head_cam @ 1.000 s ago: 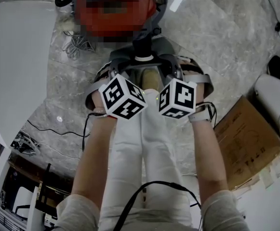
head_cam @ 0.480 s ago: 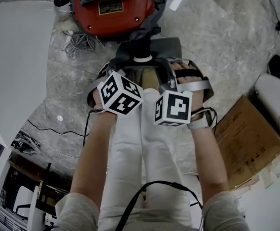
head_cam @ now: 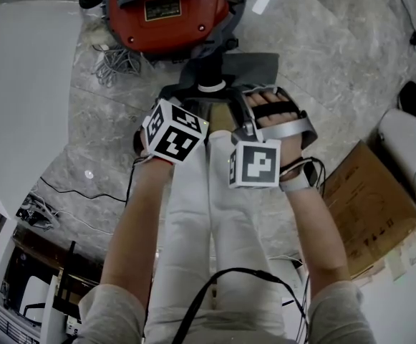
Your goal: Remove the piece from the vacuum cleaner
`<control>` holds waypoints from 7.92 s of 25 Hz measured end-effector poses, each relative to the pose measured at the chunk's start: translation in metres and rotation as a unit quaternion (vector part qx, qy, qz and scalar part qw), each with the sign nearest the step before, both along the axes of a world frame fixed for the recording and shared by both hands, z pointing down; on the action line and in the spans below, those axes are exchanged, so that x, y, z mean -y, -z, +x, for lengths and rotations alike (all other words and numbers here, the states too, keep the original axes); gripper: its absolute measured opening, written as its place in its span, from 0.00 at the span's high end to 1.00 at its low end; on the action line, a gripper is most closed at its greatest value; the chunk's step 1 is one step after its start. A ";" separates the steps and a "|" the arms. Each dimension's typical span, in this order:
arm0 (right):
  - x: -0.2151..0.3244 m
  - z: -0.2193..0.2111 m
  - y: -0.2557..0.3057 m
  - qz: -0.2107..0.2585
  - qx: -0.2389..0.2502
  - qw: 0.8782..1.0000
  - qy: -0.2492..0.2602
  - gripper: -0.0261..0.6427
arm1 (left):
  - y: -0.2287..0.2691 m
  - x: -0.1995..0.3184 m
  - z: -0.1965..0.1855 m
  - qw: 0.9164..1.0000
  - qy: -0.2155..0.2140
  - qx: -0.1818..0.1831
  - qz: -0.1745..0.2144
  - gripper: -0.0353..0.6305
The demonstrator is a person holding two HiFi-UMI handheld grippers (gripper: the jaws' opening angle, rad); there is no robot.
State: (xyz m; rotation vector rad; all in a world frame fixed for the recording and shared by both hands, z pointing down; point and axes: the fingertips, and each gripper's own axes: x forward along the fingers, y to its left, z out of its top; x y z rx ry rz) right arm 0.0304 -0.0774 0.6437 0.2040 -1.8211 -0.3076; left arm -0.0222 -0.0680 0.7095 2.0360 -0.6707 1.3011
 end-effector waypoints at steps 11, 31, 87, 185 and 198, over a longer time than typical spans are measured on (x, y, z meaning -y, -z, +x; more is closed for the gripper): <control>0.004 0.010 -0.012 -0.100 0.129 0.972 -0.169 0.92 | 0.029 -0.005 -0.006 0.999 -0.027 0.014 0.016 0.89; 0.005 0.017 -0.034 -0.165 0.155 0.941 -0.252 0.92 | 0.045 -0.004 0.001 0.994 -0.083 0.038 0.066 0.89; -0.027 0.007 -0.016 -0.164 0.183 0.934 -0.258 0.92 | 0.037 -0.034 -0.012 1.000 -0.025 -0.006 0.009 0.89; -0.085 -0.025 0.459 -0.201 0.281 0.917 -0.197 0.92 | 0.513 -0.077 -0.032 0.964 -0.004 -0.265 0.021 0.89; -0.084 -0.021 0.459 -0.203 0.267 0.921 -0.198 0.92 | 0.513 -0.076 -0.030 0.962 -0.001 -0.272 0.015 0.89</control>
